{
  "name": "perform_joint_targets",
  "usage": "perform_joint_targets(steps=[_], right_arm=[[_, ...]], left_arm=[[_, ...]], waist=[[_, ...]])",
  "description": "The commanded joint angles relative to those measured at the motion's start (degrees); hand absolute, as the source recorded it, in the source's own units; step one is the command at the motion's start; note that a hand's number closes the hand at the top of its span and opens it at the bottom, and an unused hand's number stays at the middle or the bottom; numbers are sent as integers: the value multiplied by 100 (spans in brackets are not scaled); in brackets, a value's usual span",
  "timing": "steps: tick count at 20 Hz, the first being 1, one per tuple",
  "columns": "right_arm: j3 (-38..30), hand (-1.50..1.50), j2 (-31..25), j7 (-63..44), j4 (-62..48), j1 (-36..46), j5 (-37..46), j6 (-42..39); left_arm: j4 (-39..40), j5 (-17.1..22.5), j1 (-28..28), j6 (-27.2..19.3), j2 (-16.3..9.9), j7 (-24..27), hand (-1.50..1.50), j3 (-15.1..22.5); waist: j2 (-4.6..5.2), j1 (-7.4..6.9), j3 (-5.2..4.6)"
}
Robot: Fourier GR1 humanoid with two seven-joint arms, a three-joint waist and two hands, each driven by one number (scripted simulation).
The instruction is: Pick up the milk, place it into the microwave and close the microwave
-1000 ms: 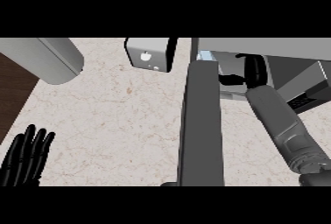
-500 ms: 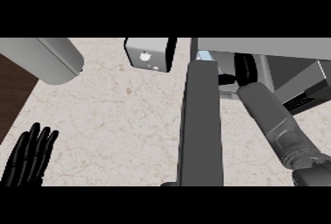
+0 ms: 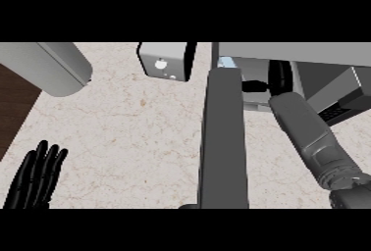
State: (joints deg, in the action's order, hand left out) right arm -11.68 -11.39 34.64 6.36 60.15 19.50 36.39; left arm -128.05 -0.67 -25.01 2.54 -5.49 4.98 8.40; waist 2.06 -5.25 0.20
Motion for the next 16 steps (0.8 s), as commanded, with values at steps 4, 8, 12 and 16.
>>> perform_joint_targets(steps=[4, 8, 12, 16], right_arm=[[-208, -150, -368, 225, 109, -28, -155, -108], [-305, -150, -260, 402, 169, -61, -223, 82], [-403, -150, -576, 528, 170, -114, -302, -270], [-618, -150, -733, 804, 186, -255, -554, -1168]], left_arm=[[-243, -94, -209, 4, -16, -16, -150, 69], [-106, -244, -125, -86, 121, 9, -150, 241], [-140, -251, -153, -88, 105, -37, -150, 215], [-338, -260, -471, -17, 97, -62, -150, 429]], waist=[[-37, 60, -1], [-34, 91, -1], [-56, 142, -4], [-59, 128, 0]])
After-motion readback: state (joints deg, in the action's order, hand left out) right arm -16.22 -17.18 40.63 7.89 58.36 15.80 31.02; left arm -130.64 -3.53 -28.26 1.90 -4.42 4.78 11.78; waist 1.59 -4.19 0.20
